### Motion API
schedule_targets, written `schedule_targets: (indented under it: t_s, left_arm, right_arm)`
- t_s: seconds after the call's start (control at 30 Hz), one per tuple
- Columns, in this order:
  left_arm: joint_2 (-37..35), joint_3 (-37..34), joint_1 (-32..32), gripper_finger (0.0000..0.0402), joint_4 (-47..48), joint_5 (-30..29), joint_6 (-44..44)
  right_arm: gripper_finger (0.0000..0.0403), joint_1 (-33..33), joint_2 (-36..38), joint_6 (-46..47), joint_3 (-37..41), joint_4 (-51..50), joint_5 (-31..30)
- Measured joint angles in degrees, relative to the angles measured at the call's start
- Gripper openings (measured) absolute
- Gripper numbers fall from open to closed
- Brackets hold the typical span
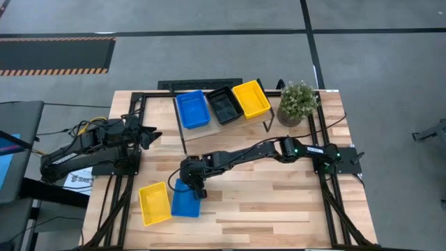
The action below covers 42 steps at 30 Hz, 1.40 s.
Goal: Stack baskets on shelf by color
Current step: Stack the blue bin on the blue bins on the shelf
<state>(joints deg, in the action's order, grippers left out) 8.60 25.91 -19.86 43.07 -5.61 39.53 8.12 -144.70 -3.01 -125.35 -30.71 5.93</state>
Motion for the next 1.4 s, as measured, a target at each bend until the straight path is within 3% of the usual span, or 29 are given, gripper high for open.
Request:
schedule_targets:
  t_s: [0.3,0.5,0.67,0.97,1.13,1.4]
  left_arm:
    - [0.0,0.0,0.0,0.0265,0.0,0.0,0.2]
    - [0.0,0.0,0.0,0.0265,0.0,0.0,-0.1]
    - [0.0,0.0,0.0,0.0265,0.0,0.0,-0.3]
    - [0.0,0.0,0.0,0.0265,0.1,0.0,-1.8]
    - [0.0,0.0,0.0,0.0265,0.1,-0.1,-1.8]
    - [0.0,0.0,0.0,0.0265,0.1,-0.9,-1.8]
  right_arm:
    - [0.0016,0.0,0.0,-0.6,-6.9,-11.4,0.1]
    - [0.0014,-0.2,3.0,-6.0,-8.8,-17.1,0.4]
    - [0.0011,-2.5,13.4,-10.6,-9.5,-20.9,0.2]
    - [0.0009,-12.5,29.2,-19.6,-9.5,-14.3,-3.9]
    - [0.001,-21.5,32.4,-23.0,-9.5,-12.2,-4.0]
    - [0.0016,-32.1,29.4,-22.1,-9.4,-10.9,10.9]
